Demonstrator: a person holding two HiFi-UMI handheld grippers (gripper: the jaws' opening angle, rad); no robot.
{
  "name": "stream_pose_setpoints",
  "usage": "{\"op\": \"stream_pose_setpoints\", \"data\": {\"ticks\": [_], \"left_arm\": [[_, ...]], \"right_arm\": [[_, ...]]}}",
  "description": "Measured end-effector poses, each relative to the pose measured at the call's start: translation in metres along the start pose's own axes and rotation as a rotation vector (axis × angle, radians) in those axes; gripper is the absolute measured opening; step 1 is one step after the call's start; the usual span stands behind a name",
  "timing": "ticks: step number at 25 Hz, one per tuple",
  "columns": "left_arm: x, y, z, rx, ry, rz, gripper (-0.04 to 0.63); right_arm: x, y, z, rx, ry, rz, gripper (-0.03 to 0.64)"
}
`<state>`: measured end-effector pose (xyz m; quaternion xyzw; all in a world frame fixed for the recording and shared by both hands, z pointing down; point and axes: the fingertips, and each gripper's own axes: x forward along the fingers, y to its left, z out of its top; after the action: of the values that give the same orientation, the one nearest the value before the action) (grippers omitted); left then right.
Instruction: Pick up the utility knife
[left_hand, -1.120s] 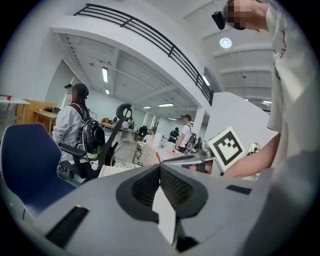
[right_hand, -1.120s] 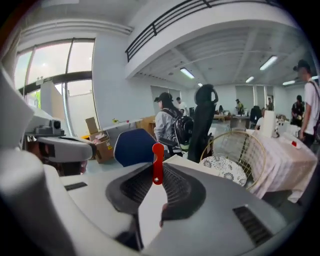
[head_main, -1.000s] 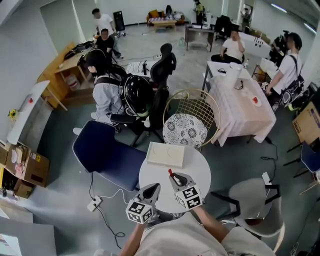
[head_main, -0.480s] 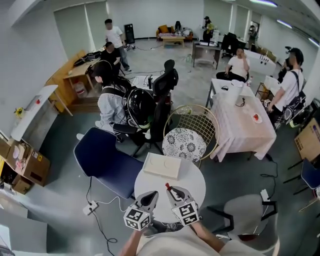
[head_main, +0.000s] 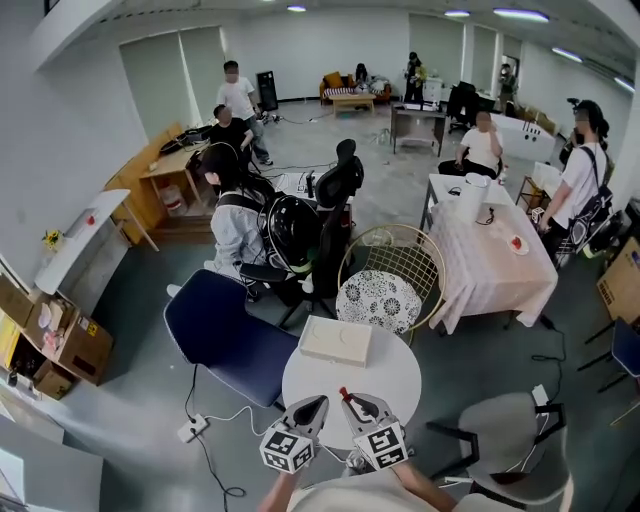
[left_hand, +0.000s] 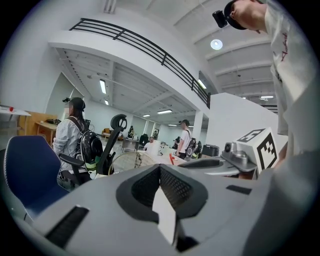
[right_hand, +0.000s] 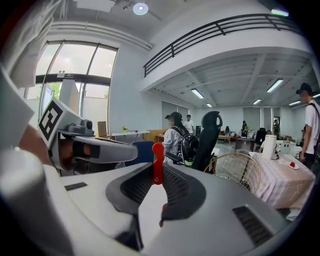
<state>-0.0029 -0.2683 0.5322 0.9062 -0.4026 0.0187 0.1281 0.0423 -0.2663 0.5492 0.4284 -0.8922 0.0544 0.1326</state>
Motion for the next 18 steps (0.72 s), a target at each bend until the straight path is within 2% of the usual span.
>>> {"op": "stream_pose_setpoints", "data": {"ticks": [8, 18], "left_arm": [[-0.063, -0.022, -0.002, 0.013, -0.037, -0.027, 0.012], [-0.152, -0.077, -0.041, -0.006, -0.02, -0.067, 0.012]], "right_arm": [[-0.031, 0.061, -0.007, 0.03, -0.004, -0.039, 0.069], [-0.102, 0.149, -0.037, 0.043, 0.023, -0.076, 0.069]]}}
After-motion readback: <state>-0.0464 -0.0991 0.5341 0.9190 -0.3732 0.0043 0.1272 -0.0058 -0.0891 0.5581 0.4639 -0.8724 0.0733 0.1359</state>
